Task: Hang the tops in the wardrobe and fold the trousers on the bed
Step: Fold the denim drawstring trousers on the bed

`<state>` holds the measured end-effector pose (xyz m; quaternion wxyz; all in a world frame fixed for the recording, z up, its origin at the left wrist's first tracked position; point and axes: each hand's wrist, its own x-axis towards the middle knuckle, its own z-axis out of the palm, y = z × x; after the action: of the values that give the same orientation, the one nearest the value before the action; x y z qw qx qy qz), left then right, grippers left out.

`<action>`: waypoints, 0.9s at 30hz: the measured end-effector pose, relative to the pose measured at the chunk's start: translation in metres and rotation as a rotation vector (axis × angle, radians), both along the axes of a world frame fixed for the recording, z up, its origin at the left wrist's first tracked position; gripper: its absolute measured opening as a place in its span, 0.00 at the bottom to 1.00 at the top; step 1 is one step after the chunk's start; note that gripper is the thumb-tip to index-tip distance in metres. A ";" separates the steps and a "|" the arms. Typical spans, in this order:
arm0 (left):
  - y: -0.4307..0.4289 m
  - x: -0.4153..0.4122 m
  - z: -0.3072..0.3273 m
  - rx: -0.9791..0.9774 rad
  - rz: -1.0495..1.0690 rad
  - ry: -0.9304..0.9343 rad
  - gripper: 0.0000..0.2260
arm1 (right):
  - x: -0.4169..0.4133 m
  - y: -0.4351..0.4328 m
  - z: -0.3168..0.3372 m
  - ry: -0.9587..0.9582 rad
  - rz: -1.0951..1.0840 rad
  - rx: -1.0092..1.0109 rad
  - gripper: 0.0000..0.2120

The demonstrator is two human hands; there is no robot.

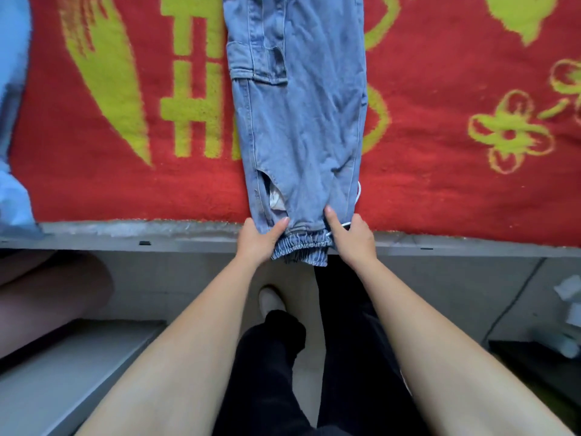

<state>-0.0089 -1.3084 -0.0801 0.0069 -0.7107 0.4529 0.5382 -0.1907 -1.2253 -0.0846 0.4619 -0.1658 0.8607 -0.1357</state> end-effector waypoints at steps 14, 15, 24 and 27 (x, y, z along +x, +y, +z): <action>0.141 0.075 0.040 0.091 0.218 0.091 0.15 | 0.071 0.137 0.034 -0.195 -0.075 -0.073 0.19; 0.153 0.078 0.037 0.090 0.218 0.079 0.16 | 0.072 0.148 0.032 -0.203 -0.072 -0.072 0.19; 0.226 0.070 0.055 0.037 0.312 0.032 0.15 | 0.062 0.203 0.048 -0.240 -0.086 -0.087 0.18; 0.217 0.060 0.085 0.020 0.340 0.023 0.19 | 0.049 0.197 0.067 -0.335 -0.140 -0.107 0.21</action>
<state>0.0515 -1.0918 0.0051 -0.0822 -0.7708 0.3209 0.5442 -0.1414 -1.0281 -0.0172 0.5784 -0.1049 0.7729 -0.2390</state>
